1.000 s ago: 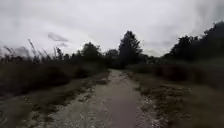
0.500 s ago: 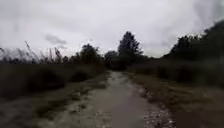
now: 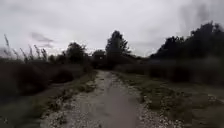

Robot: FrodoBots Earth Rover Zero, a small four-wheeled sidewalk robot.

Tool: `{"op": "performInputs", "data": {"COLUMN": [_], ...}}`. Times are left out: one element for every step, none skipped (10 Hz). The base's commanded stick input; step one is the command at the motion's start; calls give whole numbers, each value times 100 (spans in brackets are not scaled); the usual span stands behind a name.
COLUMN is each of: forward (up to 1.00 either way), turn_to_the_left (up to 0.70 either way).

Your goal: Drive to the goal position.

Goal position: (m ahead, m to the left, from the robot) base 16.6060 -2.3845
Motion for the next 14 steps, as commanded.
{"op": "performInputs", "data": {"forward": [70, 70, 70, 70, 70, 70, 70, 70, 70, 70, 70, 70, 70, 70], "turn_to_the_left": [0, 0, 0, 0, 0, 0, 0, 0, 0, 0, 0, 0, 26, 35]}}
